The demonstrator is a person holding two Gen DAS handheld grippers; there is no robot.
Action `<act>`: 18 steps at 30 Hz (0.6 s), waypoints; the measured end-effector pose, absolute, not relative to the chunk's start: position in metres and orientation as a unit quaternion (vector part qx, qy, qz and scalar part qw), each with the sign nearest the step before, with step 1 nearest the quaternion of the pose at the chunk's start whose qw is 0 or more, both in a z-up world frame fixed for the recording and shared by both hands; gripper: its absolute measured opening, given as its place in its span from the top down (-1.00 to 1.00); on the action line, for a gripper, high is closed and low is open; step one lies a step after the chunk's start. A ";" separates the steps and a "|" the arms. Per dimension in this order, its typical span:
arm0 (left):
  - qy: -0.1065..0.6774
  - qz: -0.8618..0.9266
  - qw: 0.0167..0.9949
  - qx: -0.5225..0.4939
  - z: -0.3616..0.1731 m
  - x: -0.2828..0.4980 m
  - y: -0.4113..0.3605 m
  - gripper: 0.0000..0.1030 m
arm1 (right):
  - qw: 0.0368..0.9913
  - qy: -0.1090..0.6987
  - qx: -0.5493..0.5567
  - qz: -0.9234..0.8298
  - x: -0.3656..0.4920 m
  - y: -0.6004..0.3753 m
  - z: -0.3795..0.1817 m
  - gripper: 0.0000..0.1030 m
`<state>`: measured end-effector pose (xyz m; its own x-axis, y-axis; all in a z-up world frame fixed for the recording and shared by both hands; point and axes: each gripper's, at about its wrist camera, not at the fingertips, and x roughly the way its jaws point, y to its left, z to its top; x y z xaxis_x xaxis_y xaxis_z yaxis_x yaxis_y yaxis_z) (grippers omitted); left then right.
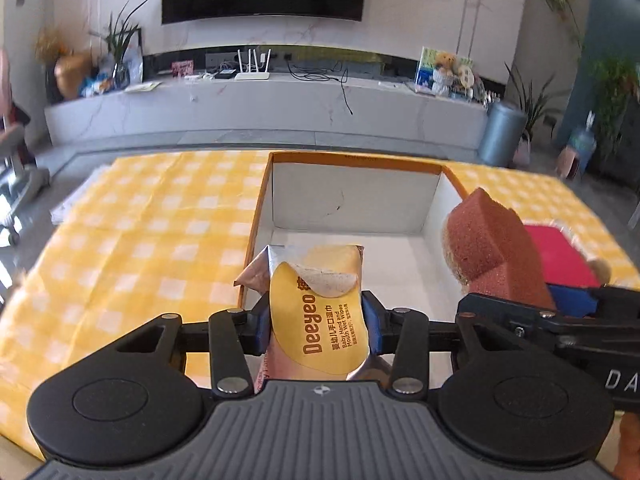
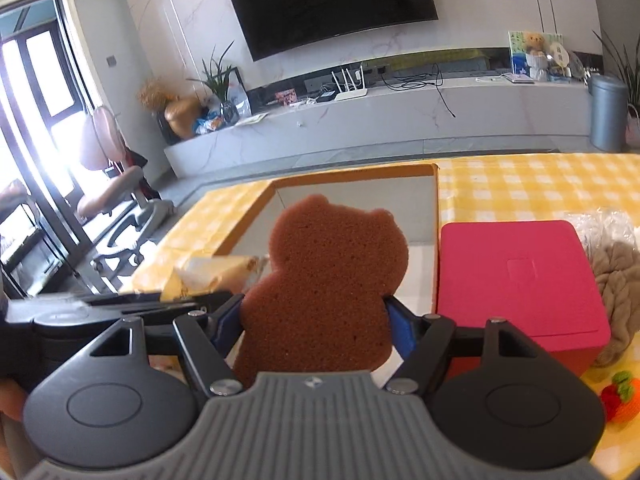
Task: Organize soft objects
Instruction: 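Carry both items to the orange box and release the snack bag from the left tool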
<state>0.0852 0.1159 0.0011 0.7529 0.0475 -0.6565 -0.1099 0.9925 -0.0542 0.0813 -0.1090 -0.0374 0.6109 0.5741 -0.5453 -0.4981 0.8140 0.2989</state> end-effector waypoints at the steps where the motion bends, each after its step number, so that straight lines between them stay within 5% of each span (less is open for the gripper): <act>1: 0.351 0.043 0.935 -0.041 0.000 0.086 0.114 0.03 | 0.895 0.326 0.058 0.299 0.085 -0.110 -0.039 -0.39; 7: 0.372 0.060 0.926 -0.018 -0.004 0.081 0.109 -0.16 | 0.892 0.343 0.049 0.290 0.081 -0.106 -0.048 -0.39; 11: 0.324 0.083 0.942 -0.032 0.020 0.057 0.117 -0.59 | 0.891 0.348 0.047 0.287 0.082 -0.107 -0.050 -0.39; 18: 0.292 0.092 0.947 -0.095 0.038 0.045 0.140 -0.63 | 0.890 0.355 0.009 0.285 0.076 -0.085 -0.061 -0.39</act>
